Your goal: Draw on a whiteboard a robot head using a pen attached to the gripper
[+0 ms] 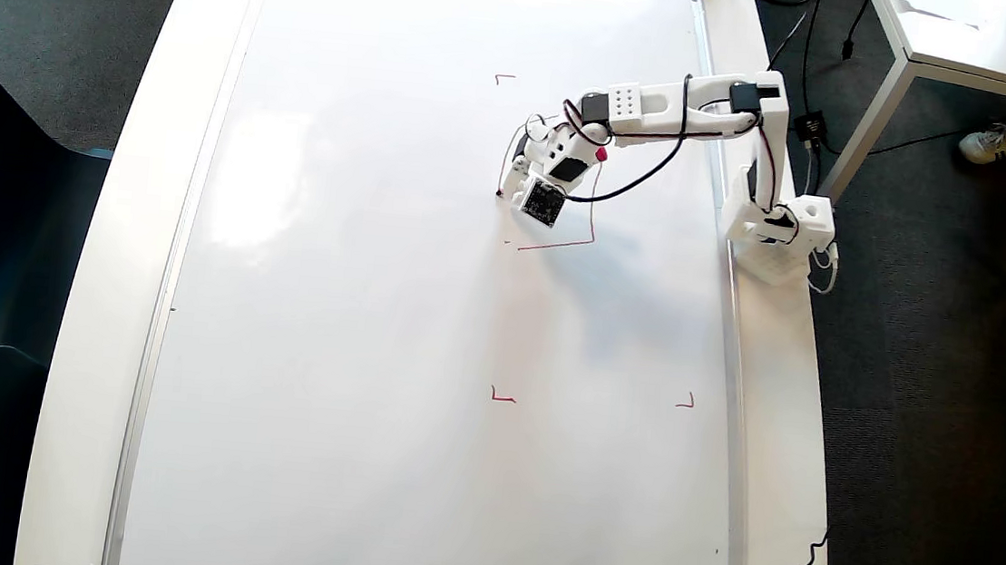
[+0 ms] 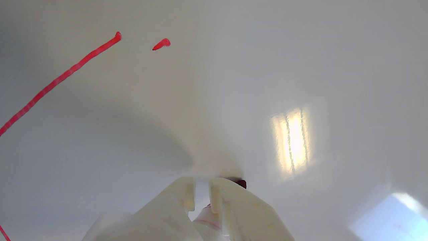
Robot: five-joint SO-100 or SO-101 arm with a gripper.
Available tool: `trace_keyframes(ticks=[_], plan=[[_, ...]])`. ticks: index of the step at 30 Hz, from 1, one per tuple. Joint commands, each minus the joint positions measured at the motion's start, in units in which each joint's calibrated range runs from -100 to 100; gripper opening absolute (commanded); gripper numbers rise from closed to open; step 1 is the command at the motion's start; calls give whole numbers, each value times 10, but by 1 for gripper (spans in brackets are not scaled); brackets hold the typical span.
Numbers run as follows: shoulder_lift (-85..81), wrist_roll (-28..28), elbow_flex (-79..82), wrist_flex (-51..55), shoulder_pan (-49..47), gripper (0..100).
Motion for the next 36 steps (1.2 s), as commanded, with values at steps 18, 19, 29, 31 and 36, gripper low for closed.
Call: trace_keyframes(ticks=[18,19,29,31,36], plan=[[-8,-15,2,4,-76,1],[-8,-15,2,4,-80,1],[-10,-26,11,7,-102,1],[-14,-26,13,8,-104,1],[-44,-26,51,0,-111,1]])
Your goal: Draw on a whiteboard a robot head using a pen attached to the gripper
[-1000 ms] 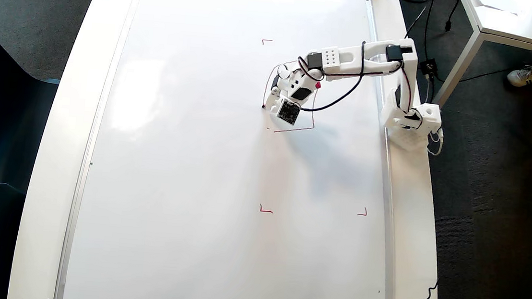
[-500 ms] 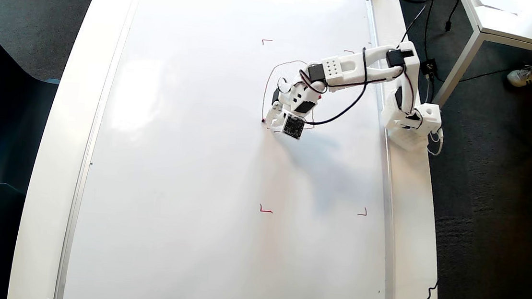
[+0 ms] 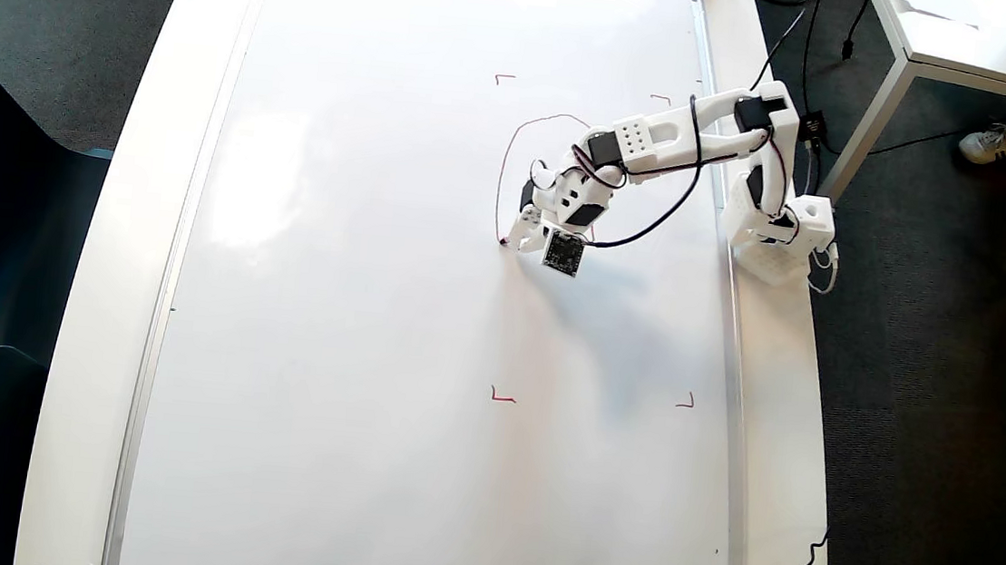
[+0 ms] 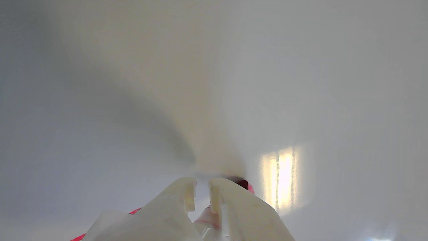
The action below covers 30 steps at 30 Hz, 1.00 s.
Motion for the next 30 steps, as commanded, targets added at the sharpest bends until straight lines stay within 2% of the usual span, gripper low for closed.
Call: trace_keyframes(ticks=[1,14,22,30], plan=[[-30,-2,27,1,-13,1],[-70,-2,83,1,-19,1],[-66,-25,75,-38,-2,1],[-99,-24,32,-20,2,1]])
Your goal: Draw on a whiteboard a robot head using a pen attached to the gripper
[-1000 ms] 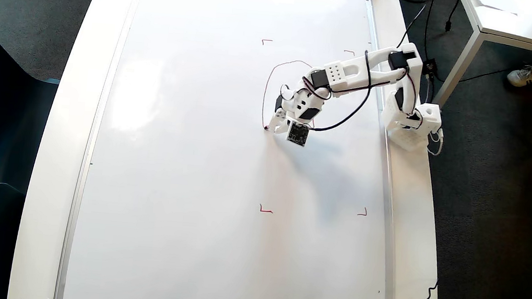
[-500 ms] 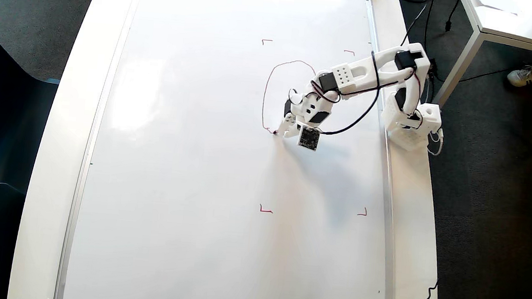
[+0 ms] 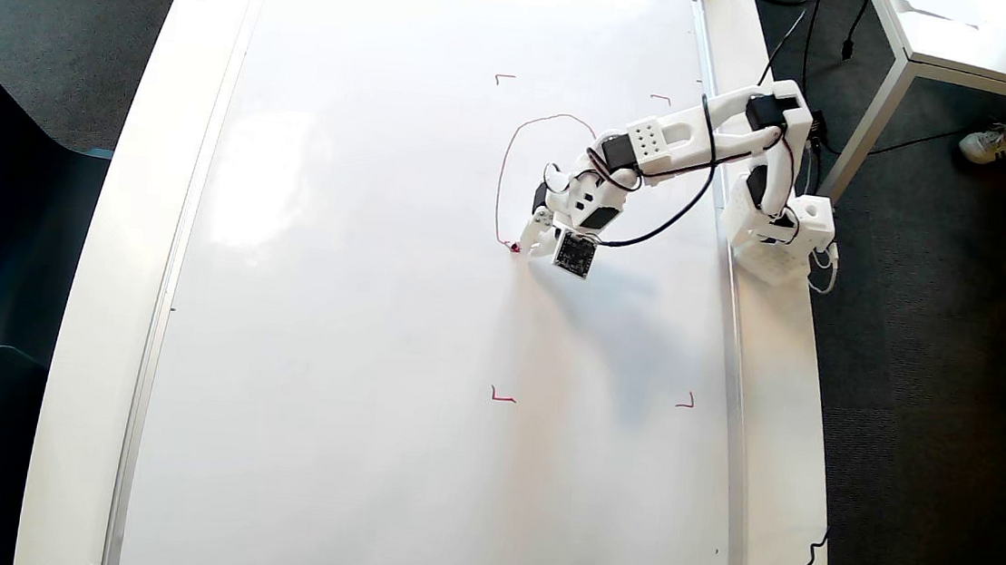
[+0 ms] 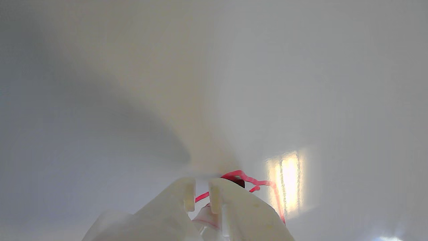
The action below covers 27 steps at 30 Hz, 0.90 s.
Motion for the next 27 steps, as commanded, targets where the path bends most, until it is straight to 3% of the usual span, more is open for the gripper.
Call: trace_keyframes(ticks=[1,10,27], plan=[[-52,-1,-48,14,9,1],[-109,-1,-121,109,5,1],[-195,4,81,138,71,1]])
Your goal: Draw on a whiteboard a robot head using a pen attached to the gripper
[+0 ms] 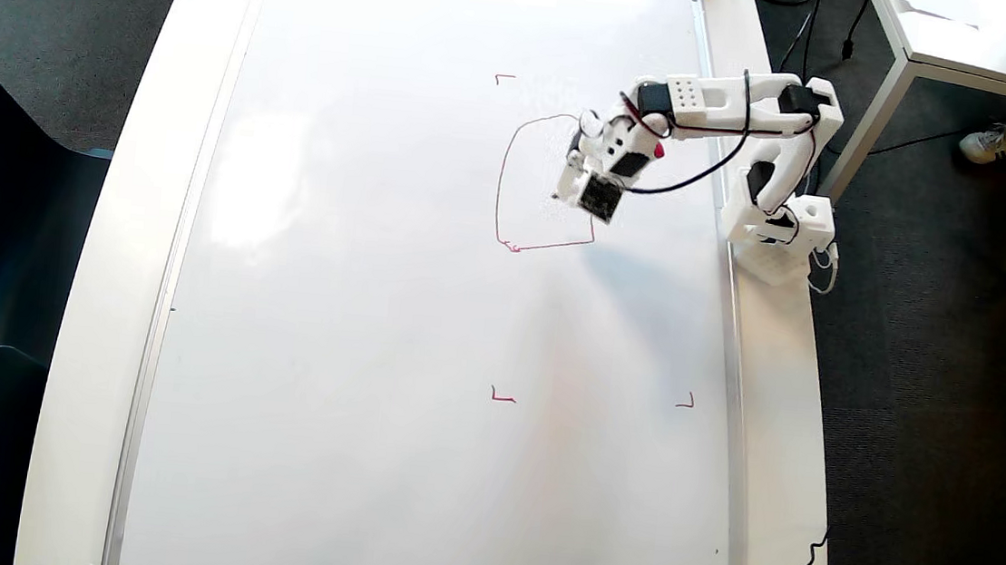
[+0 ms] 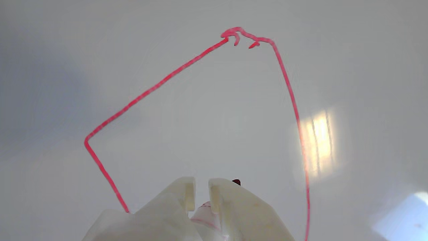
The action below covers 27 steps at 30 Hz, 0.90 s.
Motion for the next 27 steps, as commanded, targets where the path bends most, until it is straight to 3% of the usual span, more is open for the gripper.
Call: trace_keyframes(ticks=[1,7,27], plan=[[-24,3,30,-14,3,1],[-8,3,58,-73,-5,1],[89,1,-62,-79,-16,1]])
